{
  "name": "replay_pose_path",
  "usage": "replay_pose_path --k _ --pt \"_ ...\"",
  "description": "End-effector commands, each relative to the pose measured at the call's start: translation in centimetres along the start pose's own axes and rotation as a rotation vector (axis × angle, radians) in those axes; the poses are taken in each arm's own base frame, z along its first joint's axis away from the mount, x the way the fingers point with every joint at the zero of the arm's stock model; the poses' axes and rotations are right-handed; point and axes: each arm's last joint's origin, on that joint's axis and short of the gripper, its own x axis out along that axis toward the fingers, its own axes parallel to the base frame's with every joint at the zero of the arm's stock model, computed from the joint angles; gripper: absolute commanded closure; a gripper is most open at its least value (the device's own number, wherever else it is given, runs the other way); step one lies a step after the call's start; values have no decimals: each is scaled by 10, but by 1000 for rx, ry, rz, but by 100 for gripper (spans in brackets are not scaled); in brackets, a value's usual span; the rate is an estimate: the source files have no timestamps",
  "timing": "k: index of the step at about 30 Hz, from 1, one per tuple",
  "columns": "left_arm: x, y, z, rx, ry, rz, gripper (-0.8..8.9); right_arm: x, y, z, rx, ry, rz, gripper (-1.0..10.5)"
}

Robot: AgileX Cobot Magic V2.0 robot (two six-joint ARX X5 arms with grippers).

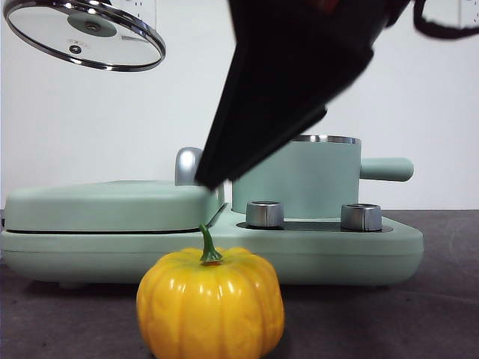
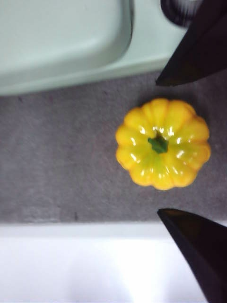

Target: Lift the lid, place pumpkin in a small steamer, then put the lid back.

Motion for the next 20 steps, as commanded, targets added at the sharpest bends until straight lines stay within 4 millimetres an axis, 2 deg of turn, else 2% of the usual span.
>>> replay_pose_path --k 1,20 --pt "-2 0 8 3 -44 0 798 10 0 4 -25 14 19 510" --pt "-2 0 8 14 -44 2 798 45 -8 -2 -52 88 44 485"
